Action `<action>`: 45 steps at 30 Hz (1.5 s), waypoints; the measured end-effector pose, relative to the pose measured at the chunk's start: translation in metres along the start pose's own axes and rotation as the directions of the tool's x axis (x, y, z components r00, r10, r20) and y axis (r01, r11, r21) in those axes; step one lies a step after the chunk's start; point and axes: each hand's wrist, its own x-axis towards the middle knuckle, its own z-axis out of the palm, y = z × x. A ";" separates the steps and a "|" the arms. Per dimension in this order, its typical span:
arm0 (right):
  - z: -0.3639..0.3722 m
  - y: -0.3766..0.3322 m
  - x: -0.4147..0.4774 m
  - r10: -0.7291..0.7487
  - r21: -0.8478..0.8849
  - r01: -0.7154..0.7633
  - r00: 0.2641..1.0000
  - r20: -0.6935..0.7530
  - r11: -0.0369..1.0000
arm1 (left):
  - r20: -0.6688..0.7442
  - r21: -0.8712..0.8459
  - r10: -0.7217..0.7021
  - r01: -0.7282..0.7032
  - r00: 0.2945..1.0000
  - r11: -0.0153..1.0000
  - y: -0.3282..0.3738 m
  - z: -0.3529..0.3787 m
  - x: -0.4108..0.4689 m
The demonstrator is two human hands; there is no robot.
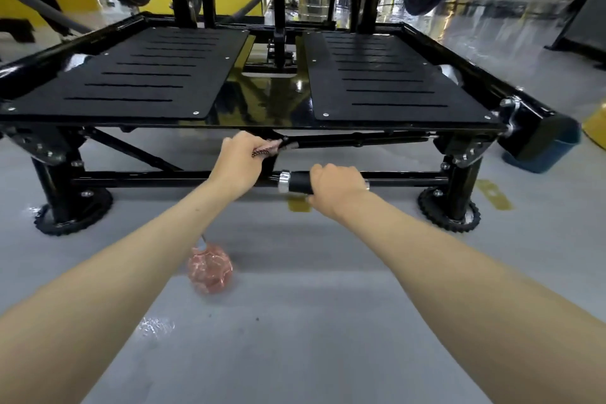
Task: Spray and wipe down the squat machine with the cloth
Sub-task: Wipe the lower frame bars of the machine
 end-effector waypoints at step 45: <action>0.022 0.105 -0.007 0.534 0.914 -0.404 0.783 0.319 0.047 | 0.296 0.410 0.168 -0.284 0.940 0.867 0.132 0.094 0.013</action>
